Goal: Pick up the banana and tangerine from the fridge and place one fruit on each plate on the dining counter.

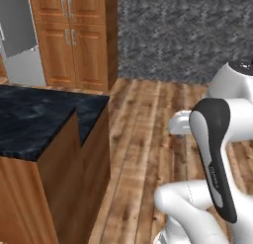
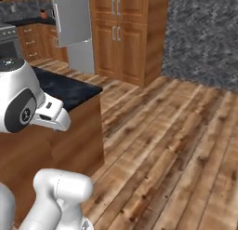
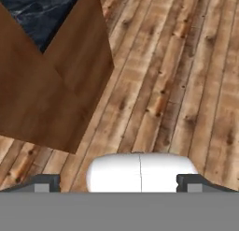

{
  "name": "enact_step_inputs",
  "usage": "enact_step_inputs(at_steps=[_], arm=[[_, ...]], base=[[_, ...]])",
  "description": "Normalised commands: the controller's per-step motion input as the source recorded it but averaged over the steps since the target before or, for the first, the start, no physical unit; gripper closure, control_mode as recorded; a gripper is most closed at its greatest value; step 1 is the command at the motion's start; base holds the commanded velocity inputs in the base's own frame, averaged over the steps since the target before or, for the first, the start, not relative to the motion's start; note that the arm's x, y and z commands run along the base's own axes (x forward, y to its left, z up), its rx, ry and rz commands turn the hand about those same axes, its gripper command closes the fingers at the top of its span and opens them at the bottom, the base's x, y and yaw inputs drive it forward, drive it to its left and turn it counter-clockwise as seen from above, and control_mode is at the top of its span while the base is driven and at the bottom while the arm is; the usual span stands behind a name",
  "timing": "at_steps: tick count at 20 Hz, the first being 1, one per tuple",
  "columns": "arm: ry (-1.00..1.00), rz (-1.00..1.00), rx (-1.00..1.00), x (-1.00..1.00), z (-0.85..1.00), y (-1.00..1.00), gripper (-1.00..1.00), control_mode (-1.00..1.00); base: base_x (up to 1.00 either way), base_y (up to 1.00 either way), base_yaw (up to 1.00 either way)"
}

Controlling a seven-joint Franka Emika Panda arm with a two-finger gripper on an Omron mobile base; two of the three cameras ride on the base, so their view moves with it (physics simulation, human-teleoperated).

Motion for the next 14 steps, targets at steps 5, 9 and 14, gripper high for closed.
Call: enact_step_inputs(at_steps=[5,9,14], arm=[[0.00,0.00,0.00,0.00,0.00,0.00,-1.00,1.00],[0.00,0.00,0.00,0.00,0.00,0.00,-1.00,1.00],[0.00,0.00,0.00,0.00,0.00,0.00,-1.00,1.00]], base=[[1.00,-0.92,0.48],[0.97,-0.90,0.48],[0.92,-0.91,0.48]])
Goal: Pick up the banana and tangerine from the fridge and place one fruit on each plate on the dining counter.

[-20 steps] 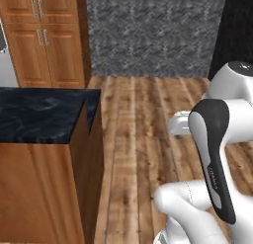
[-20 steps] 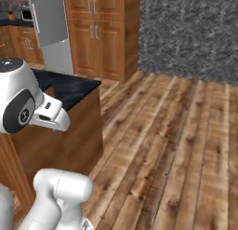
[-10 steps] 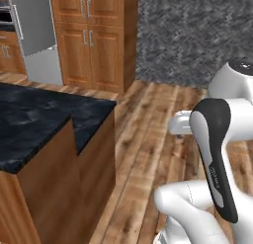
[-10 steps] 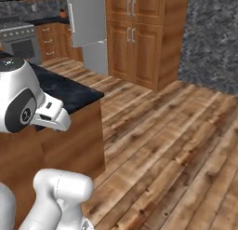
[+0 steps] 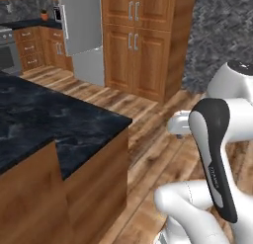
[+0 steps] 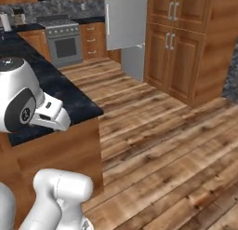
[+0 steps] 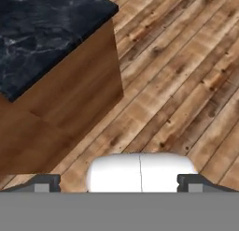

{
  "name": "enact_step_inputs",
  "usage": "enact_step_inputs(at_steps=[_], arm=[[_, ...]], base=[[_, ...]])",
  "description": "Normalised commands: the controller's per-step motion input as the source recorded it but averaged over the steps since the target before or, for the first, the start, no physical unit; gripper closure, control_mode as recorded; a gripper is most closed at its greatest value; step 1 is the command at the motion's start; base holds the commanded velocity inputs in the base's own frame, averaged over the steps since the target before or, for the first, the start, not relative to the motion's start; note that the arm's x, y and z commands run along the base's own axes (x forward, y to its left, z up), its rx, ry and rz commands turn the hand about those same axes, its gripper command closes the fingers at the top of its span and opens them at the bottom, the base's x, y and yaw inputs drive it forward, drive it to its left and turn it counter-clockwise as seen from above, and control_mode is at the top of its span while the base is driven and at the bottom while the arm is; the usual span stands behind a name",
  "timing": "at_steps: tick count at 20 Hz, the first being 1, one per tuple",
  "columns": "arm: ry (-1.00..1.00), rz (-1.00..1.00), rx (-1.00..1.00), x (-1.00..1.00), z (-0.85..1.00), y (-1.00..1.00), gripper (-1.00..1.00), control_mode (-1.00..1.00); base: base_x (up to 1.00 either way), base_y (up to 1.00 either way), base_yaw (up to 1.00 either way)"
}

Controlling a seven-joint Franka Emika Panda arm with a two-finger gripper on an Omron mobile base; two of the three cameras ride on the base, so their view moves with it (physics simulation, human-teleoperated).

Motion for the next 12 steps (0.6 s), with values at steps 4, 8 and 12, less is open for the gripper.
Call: enact_step_inputs(at_steps=[4,8,12], arm=[[0.00,0.00,0.00,0.00,0.00,0.00,-1.00,1.00],[0.00,0.00,0.00,0.00,0.00,0.00,-1.00,1.00],[0.00,0.00,0.00,0.00,0.00,0.00,-1.00,1.00]], base=[[0.84,-0.98,0.48],[0.65,-0.95,0.52],[0.61,-0.88,0.55]])
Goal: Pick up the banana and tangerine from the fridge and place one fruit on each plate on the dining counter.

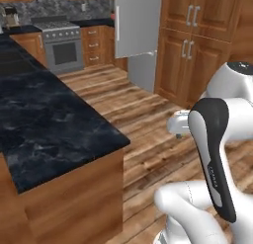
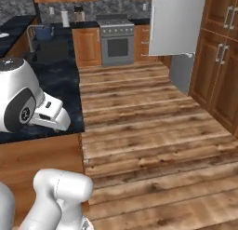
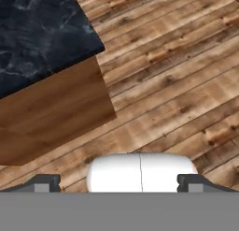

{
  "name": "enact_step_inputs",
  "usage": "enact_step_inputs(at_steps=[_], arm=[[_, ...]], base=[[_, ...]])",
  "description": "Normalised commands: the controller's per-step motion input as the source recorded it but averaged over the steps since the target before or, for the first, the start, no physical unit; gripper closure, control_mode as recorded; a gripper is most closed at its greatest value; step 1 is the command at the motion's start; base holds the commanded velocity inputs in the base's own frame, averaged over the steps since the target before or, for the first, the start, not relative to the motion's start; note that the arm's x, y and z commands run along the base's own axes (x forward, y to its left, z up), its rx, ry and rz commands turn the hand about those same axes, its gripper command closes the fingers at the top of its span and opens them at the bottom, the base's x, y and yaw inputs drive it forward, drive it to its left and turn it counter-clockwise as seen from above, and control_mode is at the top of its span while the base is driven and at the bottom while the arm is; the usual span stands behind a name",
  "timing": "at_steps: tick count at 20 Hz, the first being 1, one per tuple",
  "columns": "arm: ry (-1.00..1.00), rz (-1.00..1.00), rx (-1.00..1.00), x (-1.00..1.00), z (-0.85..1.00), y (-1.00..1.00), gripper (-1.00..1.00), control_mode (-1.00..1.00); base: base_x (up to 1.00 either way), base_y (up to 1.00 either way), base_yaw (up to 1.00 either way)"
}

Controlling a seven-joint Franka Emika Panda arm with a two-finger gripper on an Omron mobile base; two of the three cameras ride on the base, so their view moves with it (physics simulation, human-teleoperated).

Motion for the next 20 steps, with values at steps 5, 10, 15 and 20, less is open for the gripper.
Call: enact_step_inputs(at_steps=[5,10,15,20], arm=[[0.00,0.00,0.00,0.00,0.00,0.00,-1.00,1.00],[0.00,0.00,0.00,0.00,0.00,0.00,-1.00,1.00],[0.00,0.00,0.00,0.00,0.00,0.00,-1.00,1.00],[0.00,0.00,0.00,0.00,0.00,0.00,-1.00,1.00]], base=[[0.65,-0.93,0.53],[0.64,-1.00,0.44],[0.63,-1.00,0.35],[0.99,-0.88,0.15]])
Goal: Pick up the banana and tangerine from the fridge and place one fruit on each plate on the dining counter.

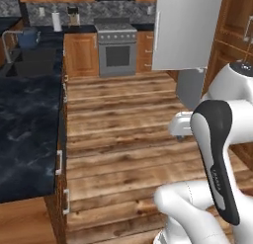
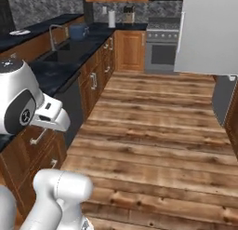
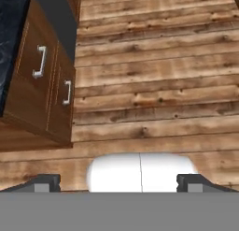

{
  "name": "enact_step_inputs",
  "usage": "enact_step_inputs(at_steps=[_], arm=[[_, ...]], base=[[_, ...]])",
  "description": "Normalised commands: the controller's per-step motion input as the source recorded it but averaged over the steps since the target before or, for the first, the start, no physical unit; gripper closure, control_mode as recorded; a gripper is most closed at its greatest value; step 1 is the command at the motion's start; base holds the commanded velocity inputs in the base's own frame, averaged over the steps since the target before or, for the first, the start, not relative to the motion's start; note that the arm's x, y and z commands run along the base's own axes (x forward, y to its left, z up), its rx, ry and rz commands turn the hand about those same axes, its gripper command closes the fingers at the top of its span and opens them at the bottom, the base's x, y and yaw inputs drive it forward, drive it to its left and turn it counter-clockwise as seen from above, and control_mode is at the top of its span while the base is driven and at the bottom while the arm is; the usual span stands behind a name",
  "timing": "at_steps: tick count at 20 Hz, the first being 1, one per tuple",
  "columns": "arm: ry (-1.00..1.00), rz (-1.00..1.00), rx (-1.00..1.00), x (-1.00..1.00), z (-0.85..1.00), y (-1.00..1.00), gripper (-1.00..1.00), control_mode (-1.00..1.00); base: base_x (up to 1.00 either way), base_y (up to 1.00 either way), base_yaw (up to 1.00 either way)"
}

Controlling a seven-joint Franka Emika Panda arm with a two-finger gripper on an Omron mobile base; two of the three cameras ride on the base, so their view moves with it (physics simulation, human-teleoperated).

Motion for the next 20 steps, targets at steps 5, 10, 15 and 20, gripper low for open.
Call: enact_step_inputs(at_steps=[5,10,15,20], arm=[[0.00,0.00,0.00,0.00,0.00,0.00,-1.00,1.00],[0.00,0.00,0.00,0.00,0.00,0.00,-1.00,1.00],[0.00,0.00,0.00,0.00,0.00,0.00,-1.00,1.00],[0.00,0.00,0.00,0.00,0.00,0.00,-1.00,1.00]], base=[[1.00,-0.60,0.00],[1.00,-0.06,-0.02],[1.00,0.04,-0.06],[1.00,0.01,-0.11]])
